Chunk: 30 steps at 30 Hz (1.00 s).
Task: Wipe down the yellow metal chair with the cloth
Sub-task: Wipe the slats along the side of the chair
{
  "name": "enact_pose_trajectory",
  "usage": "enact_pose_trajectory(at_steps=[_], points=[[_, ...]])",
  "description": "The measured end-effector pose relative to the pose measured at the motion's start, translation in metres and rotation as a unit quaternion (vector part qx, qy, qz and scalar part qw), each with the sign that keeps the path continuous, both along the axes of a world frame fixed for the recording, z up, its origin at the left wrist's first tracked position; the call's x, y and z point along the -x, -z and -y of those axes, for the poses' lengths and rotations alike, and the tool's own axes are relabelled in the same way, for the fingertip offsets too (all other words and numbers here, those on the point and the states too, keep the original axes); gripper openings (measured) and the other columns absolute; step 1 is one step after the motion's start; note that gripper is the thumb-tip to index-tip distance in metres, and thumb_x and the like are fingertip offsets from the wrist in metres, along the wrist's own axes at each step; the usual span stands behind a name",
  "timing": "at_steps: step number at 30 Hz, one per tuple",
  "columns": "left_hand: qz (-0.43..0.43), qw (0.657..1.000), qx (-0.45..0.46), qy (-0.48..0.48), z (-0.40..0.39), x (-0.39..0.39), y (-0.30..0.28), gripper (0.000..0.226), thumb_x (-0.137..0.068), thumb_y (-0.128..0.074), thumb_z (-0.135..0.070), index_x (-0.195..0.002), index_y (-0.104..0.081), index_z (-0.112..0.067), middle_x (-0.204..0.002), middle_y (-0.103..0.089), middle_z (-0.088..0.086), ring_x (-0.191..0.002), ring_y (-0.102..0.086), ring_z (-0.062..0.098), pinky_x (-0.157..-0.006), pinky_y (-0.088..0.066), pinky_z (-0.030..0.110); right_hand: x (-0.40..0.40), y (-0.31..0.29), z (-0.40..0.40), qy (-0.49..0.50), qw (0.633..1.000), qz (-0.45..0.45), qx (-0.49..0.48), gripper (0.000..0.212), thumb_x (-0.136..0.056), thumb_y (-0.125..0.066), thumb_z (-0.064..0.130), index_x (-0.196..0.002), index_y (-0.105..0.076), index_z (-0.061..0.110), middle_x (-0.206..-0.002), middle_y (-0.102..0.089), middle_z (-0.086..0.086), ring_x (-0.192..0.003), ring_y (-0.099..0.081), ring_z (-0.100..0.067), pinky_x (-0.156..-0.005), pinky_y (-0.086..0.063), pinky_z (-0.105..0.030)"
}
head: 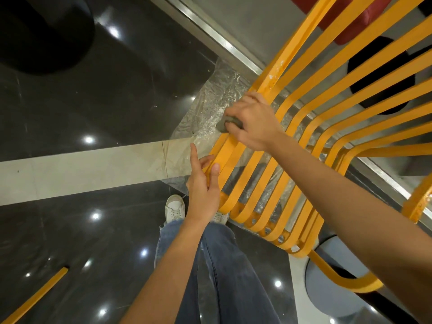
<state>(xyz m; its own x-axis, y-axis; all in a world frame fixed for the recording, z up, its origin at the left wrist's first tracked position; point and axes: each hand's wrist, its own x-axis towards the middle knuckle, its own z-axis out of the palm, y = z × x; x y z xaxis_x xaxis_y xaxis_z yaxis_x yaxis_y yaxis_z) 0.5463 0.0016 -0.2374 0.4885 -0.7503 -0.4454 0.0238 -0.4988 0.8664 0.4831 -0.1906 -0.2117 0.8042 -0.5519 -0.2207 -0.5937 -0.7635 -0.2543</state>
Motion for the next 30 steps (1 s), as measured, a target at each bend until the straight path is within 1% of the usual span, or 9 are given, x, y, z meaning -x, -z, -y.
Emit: enact_pose_trajectory(at_steps=[4, 6, 10, 15, 21, 23, 25, 27, 30], points=[[0.002, 1.000, 0.000, -0.019, -0.001, 0.000, 0.002, 0.071, -0.100, -0.044, -0.044, -0.156, -0.004, -0.028, -0.119, -0.055, -0.028, -0.119, -0.054, 0.003, -0.108, -0.041, 0.045, 0.019, -0.001, -0.042, -0.122, 0.992, 0.022, -0.026, 0.027, -0.094, -0.045, 0.031, -0.109, -0.066, 0.023, -0.103, -0.066, 0.004, -0.100, -0.056, -0.021, -0.101, -0.033, -0.038], [0.000, 1.000, -0.001, -0.026, -0.001, -0.001, 0.004, 0.073, -0.096, -0.044, -0.055, -0.154, -0.002, -0.039, -0.123, -0.056, -0.025, -0.122, -0.054, 0.016, -0.106, -0.040, 0.055, 0.023, 0.002, -0.026, -0.125, 0.992, 0.024, 0.000, 0.030, -0.098, -0.042, 0.035, -0.112, -0.065, 0.021, -0.104, -0.066, 0.001, -0.101, -0.057, -0.023, -0.106, -0.030, -0.040], [-0.018, 0.999, -0.004, -0.034, -0.001, -0.002, 0.007, 0.076, -0.091, -0.044, -0.062, -0.146, 0.009, -0.056, -0.127, -0.053, -0.026, -0.122, -0.051, 0.034, -0.097, -0.044, 0.064, 0.002, 0.003, 0.004, -0.006, 0.999, 0.002, 0.045, 0.032, -0.091, -0.042, 0.036, -0.087, -0.065, 0.014, -0.084, -0.065, -0.004, -0.088, -0.057, -0.029, -0.109, -0.030, -0.044], [-0.029, 0.999, -0.014, -0.033, 0.001, -0.003, 0.004, 0.079, -0.089, -0.042, -0.068, -0.142, 0.015, -0.060, -0.133, -0.051, -0.024, -0.124, -0.048, 0.039, -0.103, -0.035, 0.069, 0.020, 0.010, -0.030, -0.142, 0.989, 0.034, -0.015, 0.027, -0.096, -0.043, 0.030, -0.104, -0.065, 0.017, -0.097, -0.065, -0.001, -0.097, -0.057, -0.024, -0.111, -0.028, -0.038], [-0.041, 0.999, -0.009, -0.033, 0.002, -0.002, 0.006, 0.076, -0.090, -0.042, -0.066, -0.143, 0.013, -0.061, -0.127, -0.052, -0.029, -0.115, -0.050, 0.049, -0.097, -0.033, 0.077, 0.006, 0.010, 0.003, 0.003, 0.998, 0.054, 0.022, 0.020, -0.089, -0.047, 0.026, -0.086, -0.062, 0.013, -0.086, -0.064, -0.005, -0.089, -0.058, -0.029, -0.109, -0.029, -0.043], [-0.032, 0.999, -0.001, -0.027, 0.001, -0.002, 0.006, 0.075, -0.090, -0.041, -0.068, -0.143, 0.012, -0.061, -0.125, -0.052, -0.031, -0.112, -0.053, 0.049, -0.099, -0.031, 0.077, 0.015, 0.013, -0.027, -0.038, 0.996, 0.077, 0.000, 0.019, -0.091, -0.050, 0.025, -0.098, -0.065, 0.014, -0.095, -0.064, -0.004, -0.099, -0.057, -0.029, -0.111, -0.026, -0.040], [-0.023, 0.999, 0.008, -0.021, 0.001, -0.002, 0.007, 0.074, -0.089, -0.040, -0.070, -0.143, 0.011, -0.061, -0.126, -0.052, -0.032, -0.113, -0.057, 0.042, -0.102, -0.031, 0.074, 0.029, 0.017, -0.061, -0.028, 0.992, 0.118, -0.020, 0.029, -0.099, -0.048, 0.026, -0.123, -0.062, 0.018, -0.125, -0.062, -0.001, -0.130, -0.048, -0.024, -0.121, -0.015, -0.040], [-0.025, 0.999, 0.020, -0.015, 0.001, -0.002, 0.008, 0.073, -0.090, -0.041, -0.069, -0.144, 0.008, -0.061, -0.128, -0.053, -0.029, -0.115, -0.058, 0.040, -0.100, -0.032, 0.075, 0.033, 0.020, -0.097, 0.111, 0.970, 0.200, -0.080, 0.041, -0.104, -0.046, 0.018, -0.145, -0.046, 0.016, -0.153, -0.042, 0.000, -0.151, -0.021, -0.020, -0.124, -0.007, -0.044], [-0.022, 0.999, 0.028, -0.013, 0.001, -0.002, 0.008, 0.065, -0.094, -0.041, -0.059, -0.144, 0.001, -0.061, -0.131, -0.053, -0.026, -0.124, -0.055, 0.025, -0.104, -0.034, 0.068, 0.006, 0.018, -0.134, 0.359, 0.836, 0.353, -0.218, 0.053, -0.105, -0.042, 0.005, -0.155, -0.026, 0.010, -0.165, -0.015, 0.000, -0.153, -0.006, -0.014, -0.124, -0.014, -0.032]])
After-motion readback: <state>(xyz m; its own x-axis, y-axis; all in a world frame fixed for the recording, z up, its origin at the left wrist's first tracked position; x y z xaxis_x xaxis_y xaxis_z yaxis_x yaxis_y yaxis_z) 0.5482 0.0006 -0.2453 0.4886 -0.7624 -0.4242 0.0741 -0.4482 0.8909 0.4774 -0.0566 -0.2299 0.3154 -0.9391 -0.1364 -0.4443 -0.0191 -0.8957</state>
